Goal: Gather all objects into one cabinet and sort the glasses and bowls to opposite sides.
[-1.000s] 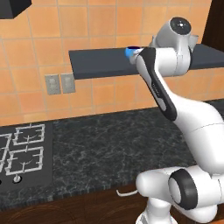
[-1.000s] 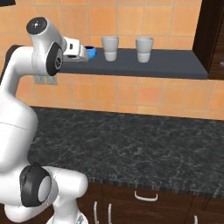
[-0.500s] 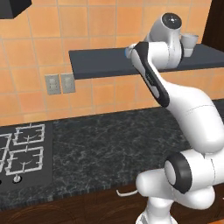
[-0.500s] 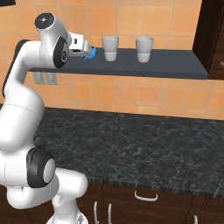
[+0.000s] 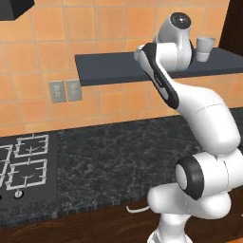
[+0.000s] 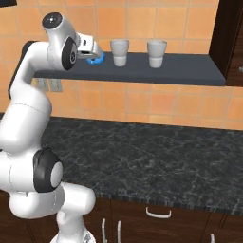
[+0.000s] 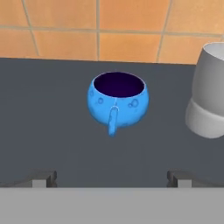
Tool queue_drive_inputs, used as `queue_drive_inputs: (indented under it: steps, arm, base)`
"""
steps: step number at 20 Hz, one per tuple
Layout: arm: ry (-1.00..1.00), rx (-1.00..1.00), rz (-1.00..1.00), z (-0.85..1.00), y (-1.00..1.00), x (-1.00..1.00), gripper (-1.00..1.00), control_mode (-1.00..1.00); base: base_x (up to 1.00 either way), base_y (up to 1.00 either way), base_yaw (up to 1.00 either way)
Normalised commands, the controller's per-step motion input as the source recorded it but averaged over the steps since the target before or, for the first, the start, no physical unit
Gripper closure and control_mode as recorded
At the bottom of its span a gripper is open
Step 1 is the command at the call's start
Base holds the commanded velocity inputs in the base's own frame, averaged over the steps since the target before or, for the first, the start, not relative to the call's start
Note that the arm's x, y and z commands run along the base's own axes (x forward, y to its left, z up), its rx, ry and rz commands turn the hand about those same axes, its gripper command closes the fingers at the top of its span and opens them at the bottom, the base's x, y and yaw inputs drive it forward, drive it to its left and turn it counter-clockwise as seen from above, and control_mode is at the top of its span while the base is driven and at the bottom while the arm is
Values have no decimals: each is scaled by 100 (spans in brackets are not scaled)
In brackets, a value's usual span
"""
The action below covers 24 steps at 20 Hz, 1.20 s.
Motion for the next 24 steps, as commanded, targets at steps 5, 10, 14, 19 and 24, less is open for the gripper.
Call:
queue_drive_inputs:
  steps: [5,10,14,19,24]
  arm:
    - [0,0,-2,0,0,29,-100,-100]
    - [2,0,-2,0,0,29,-100,-100]
    - [5,0,-1,-2,0,20,-100,-100]
    - [5,0,-1,-2,0,16,-100,-100]
    - [3,0,-1,-11,0,25,-100,-100]
  base:
    - [0,0,0]
    - [0,0,0]
    - [0,0,0]
    - [0,0,0]
    - [0,0,0]
